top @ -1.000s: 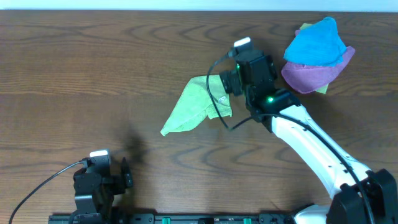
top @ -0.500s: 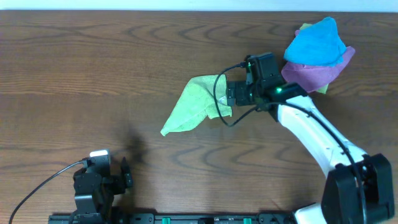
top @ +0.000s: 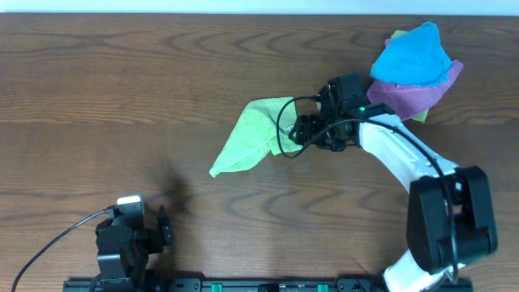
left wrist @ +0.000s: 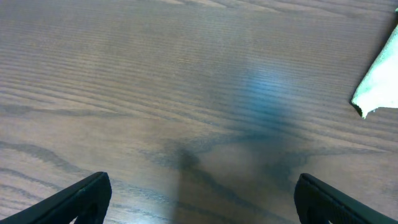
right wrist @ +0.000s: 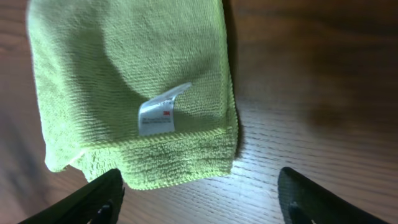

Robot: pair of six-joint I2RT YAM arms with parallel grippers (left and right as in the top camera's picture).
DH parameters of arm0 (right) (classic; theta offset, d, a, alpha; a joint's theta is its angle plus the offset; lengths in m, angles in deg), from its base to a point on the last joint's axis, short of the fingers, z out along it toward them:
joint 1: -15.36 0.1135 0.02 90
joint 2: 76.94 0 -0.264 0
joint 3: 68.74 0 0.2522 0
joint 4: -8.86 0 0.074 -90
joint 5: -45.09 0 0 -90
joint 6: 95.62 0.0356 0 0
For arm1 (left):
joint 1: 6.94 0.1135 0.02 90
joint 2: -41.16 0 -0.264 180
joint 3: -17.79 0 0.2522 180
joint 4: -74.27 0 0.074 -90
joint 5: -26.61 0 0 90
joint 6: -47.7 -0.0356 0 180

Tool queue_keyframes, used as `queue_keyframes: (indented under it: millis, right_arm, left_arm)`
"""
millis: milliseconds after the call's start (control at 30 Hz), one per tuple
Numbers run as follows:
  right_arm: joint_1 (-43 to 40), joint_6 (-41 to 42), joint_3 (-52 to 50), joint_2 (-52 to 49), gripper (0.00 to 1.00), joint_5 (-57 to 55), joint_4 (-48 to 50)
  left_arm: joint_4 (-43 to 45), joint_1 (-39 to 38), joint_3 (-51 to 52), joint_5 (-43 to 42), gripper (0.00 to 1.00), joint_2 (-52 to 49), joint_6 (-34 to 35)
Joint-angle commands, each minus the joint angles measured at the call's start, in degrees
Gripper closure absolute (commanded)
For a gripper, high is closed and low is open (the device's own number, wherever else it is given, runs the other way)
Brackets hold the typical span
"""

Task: Fold the cloth

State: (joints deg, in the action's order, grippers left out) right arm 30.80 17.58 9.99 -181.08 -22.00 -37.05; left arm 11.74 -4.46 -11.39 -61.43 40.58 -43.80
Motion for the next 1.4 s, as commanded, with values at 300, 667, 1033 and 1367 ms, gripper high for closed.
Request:
queue_keyframes:
  millis: [300,667,1033,1367]
  right_arm:
    - [-0.4,5.5,-0.3,-2.6,0.28,4.1,-0.3]
    - [-0.4,7.1,-0.3,-5.4,0.32,4.2,0.2]
    - [-0.2,8.6,-0.3,-5.7,0.41,4.3,3.3]
    - [1.5,10.7,-0.3,-8.6,0.44,5.1,5.6]
  left_arm:
    - [-1.8,0.1,2.3,-0.5,0.05,0.4,0.4]
    - [-1.8,0.1,2.3,-0.5,0.05,0.4,0.4]
    - [-1.8,0.1,2.3,-0.5,0.05,0.4,0.4]
    - [-1.8,0.1,2.3,-0.5,0.05,0.4,0.4]
